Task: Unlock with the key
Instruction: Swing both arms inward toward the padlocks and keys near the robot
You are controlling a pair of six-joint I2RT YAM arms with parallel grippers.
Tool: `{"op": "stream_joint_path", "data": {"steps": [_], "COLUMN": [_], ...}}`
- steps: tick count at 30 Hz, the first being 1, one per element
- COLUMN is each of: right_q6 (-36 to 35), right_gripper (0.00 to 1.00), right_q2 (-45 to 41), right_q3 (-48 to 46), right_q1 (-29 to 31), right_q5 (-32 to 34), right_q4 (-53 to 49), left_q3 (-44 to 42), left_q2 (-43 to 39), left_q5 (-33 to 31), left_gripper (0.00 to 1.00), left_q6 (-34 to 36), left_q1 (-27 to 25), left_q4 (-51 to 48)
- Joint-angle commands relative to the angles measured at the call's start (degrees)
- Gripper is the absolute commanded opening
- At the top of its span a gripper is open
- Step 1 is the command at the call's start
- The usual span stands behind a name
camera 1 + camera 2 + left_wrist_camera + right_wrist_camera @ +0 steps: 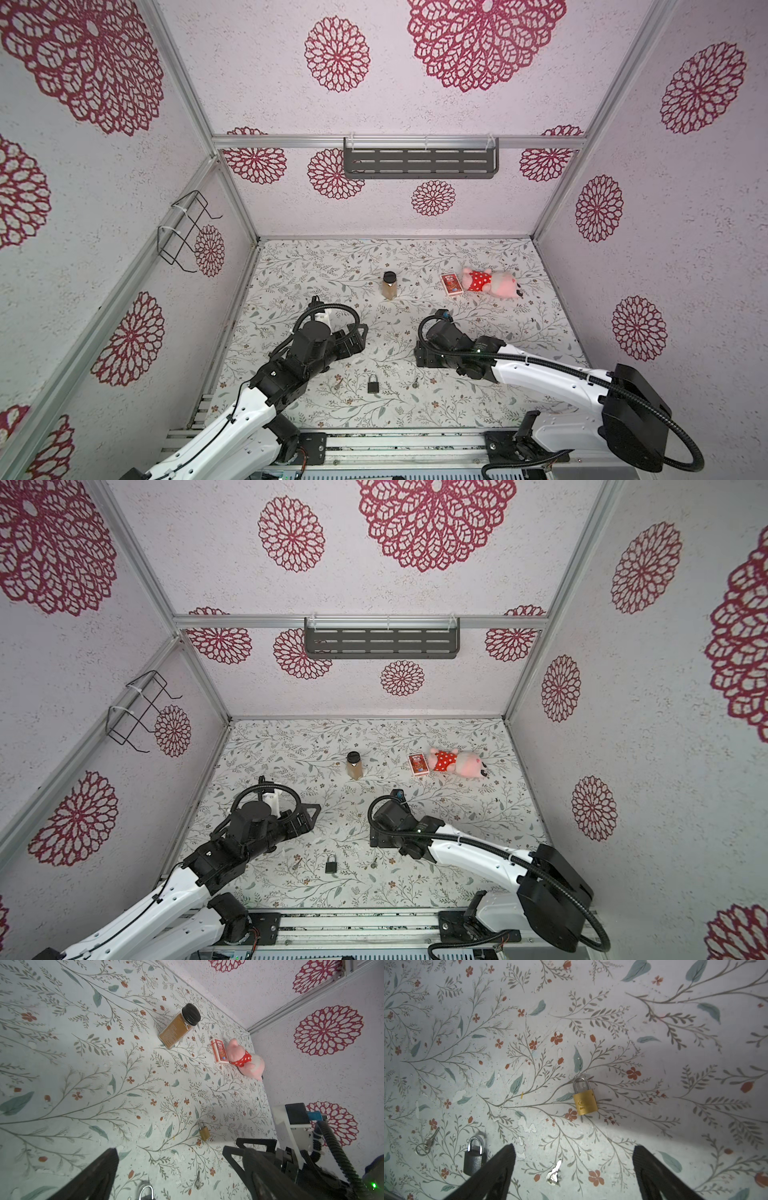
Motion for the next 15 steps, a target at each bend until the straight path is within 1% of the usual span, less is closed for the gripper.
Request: {"op": "stream_joint_path", "data": {"steps": [1, 4, 6, 9, 12, 15], "right_q6": [9.3, 13.7, 15.7, 18.0, 18.8, 19.0], "right_gripper": [0.90, 0.88, 0.87, 0.82, 0.77, 0.72], "right_q2": [2.4, 4.0, 4.9, 6.9, 8.0, 8.8], "right_q3": [2.0, 2.3, 2.1, 2.6, 2.8, 2.1], "right_q1": [3.6, 6.3, 7.8, 9.8, 11.2, 11.6], "right_q5": [5.2, 6.7, 6.6, 6.3, 7.4, 6.7], "right_q4": [-2.6, -3.5, -2.7, -2.8, -2.9, -2.1], "left_q3": [-0.5, -1.1, -1.4, -1.9, -2.2, -2.0], "left_q2": [0.7, 1.0, 1.0, 0.8, 1.3, 1.9], "left_q5": [-2.2, -2.9, -3.0, -3.4, -2.9, -3.3], "left_gripper": [0.97, 0.97, 0.97, 0.97, 0.97, 0.97], "left_q6": [-3.0, -4.5, -5.3, -6.5, -7.3, -8.2], "left_q1": [-3.3, -5.7, -6.6, -7.8, -8.7, -10.0], "left_q4": [0.9, 1.1, 0.8, 1.1, 1.6, 1.6]}}
